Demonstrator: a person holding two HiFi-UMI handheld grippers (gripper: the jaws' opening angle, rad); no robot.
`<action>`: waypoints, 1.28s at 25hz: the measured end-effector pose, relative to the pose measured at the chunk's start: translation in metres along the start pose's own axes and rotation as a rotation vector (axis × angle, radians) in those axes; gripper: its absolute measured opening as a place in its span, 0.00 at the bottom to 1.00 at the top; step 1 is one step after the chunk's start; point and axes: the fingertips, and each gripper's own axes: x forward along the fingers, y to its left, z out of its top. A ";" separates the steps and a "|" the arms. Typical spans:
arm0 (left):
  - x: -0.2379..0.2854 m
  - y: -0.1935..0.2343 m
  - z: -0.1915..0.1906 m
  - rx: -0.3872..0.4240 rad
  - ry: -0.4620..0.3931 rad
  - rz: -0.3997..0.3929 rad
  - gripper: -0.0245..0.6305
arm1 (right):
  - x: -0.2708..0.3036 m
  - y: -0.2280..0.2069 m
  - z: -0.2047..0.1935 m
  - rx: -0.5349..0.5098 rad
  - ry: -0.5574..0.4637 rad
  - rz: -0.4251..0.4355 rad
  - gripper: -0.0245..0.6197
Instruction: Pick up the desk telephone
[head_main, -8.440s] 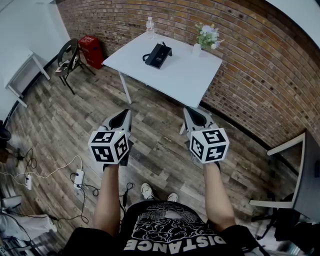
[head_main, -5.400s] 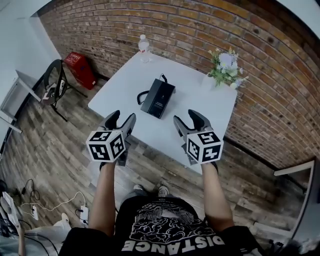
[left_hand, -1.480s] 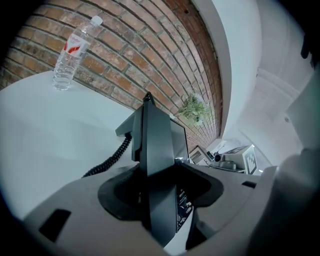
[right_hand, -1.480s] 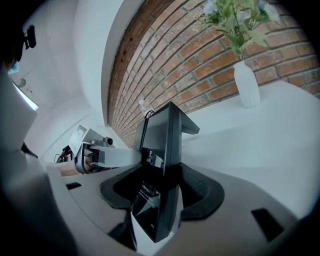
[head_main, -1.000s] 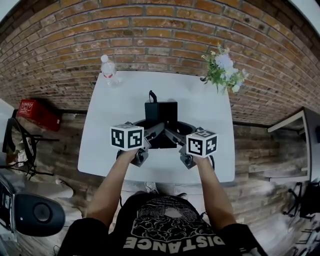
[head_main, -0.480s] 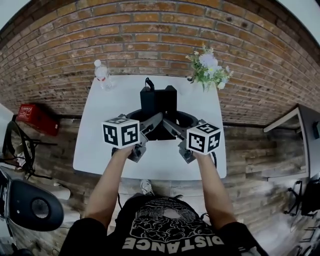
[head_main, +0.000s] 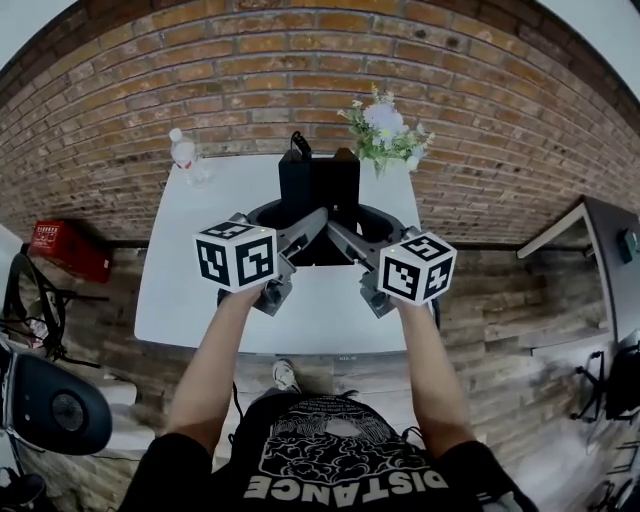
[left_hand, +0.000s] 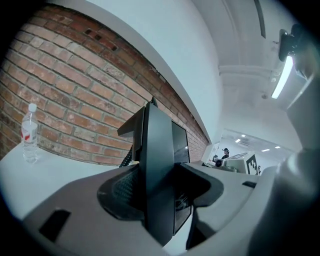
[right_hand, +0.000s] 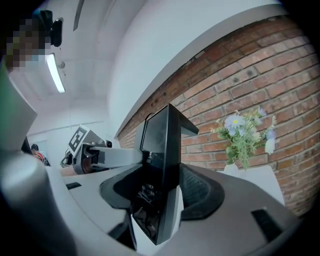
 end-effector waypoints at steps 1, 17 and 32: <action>0.003 -0.007 0.002 0.008 -0.003 -0.005 0.39 | -0.007 -0.002 0.004 -0.005 -0.008 -0.004 0.39; 0.025 -0.088 0.026 0.108 -0.071 -0.056 0.39 | -0.081 -0.008 0.046 -0.098 -0.113 -0.040 0.39; 0.031 -0.095 0.021 0.102 -0.065 -0.056 0.39 | -0.091 -0.013 0.043 -0.101 -0.113 -0.041 0.39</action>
